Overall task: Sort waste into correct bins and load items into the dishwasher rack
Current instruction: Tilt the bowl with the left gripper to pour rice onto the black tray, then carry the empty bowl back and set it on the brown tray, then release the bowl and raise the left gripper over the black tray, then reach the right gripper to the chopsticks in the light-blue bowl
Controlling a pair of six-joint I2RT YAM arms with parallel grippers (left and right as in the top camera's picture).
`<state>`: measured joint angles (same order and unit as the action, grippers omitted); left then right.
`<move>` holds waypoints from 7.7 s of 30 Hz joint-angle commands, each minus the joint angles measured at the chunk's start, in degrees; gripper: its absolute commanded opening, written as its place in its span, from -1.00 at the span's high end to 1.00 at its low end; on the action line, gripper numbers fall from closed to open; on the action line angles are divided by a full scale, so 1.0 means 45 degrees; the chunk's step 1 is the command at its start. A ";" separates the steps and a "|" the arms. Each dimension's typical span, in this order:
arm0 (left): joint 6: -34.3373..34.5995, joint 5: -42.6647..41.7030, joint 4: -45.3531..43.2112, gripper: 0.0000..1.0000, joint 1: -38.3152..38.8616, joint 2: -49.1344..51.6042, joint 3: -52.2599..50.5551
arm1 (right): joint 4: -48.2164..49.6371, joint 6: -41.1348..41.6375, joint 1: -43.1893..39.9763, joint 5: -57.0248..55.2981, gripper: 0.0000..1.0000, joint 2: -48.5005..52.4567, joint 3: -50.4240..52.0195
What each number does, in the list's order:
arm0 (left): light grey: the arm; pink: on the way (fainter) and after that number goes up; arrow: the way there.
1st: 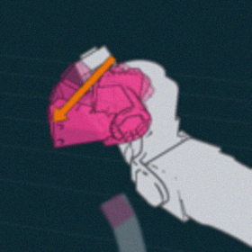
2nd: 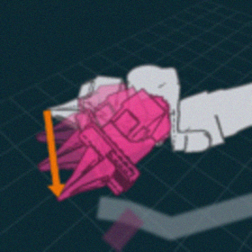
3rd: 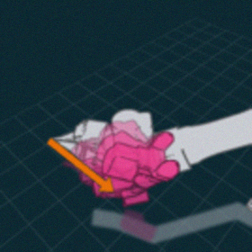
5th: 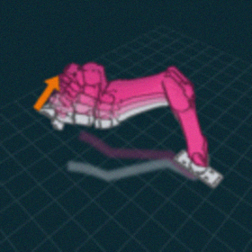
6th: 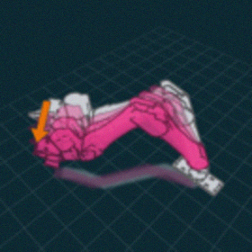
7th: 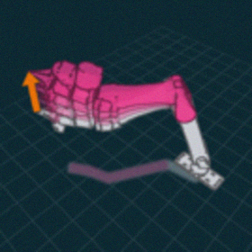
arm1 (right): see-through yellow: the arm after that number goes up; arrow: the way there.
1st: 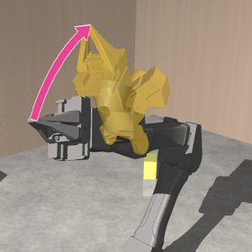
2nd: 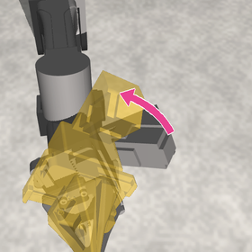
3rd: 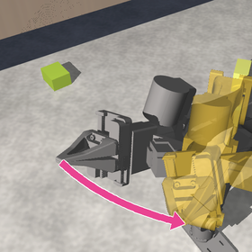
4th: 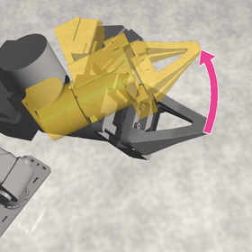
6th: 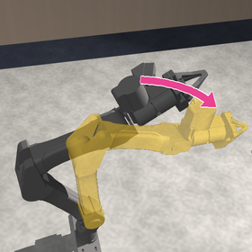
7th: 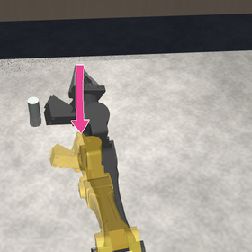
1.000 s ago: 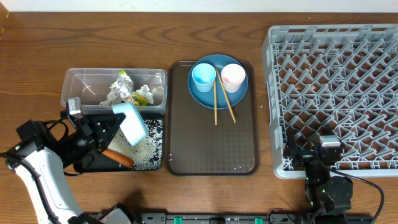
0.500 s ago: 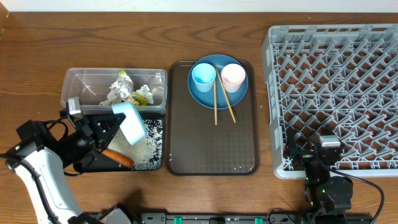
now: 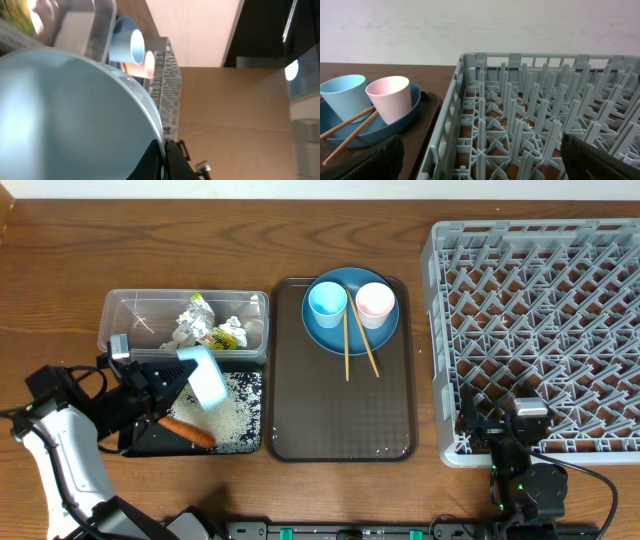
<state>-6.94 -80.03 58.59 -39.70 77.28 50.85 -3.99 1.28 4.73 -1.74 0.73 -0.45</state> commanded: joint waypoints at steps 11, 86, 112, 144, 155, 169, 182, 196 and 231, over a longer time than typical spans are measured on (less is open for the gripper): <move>-0.1205 0.0826 0.1064 0.88 -0.0568 0.0476 -0.0015 | -0.0029 0.0180 -0.0010 0.0015 -0.98 -0.0019 0.0029; 0.8952 1.5815 -0.4090 0.88 1.8151 0.1389 0.1001 | -0.0024 0.0180 -0.0010 0.0015 -0.99 -0.0019 0.0029; 0.9277 1.6024 -0.5819 0.87 1.8156 0.2312 -0.0593 | -0.0024 0.0180 -0.0010 0.0010 -0.99 -0.0019 0.0029; 0.7339 1.6072 -0.5377 -0.34 1.8355 -0.2064 0.0151 | -0.0024 0.0180 -0.0010 0.0015 -0.97 -0.0019 0.0029; 0.7349 1.7384 -0.5518 -0.53 1.8331 -0.2050 0.0151 | -0.0024 0.0180 -0.0010 0.0015 -0.99 -0.0019 0.0029; 0.7174 1.8525 -0.5625 -0.89 1.8238 -0.2074 0.0155 | -0.0024 0.0180 -0.0010 0.0010 -0.99 -0.0015 0.0029; 0.7218 1.8612 -0.5425 -0.93 1.4741 -0.3196 0.0699 | -0.0029 0.0180 -0.0010 0.0015 -0.99 -0.0015 0.0029; 0.7213 1.8608 -0.5270 -0.95 1.2837 -0.3429 0.0680 | -0.0024 0.0180 -0.0010 0.0015 -0.98 -0.0015 0.0029; 0.7213 1.8608 -0.5265 -0.96 1.2837 -0.3429 0.0675 | -0.1719 0.2327 -0.0010 0.0869 -0.98 0.0068 -0.1511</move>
<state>26.50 3.01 34.70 18.37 61.78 52.64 -8.01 8.86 4.73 0.82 0.86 -2.00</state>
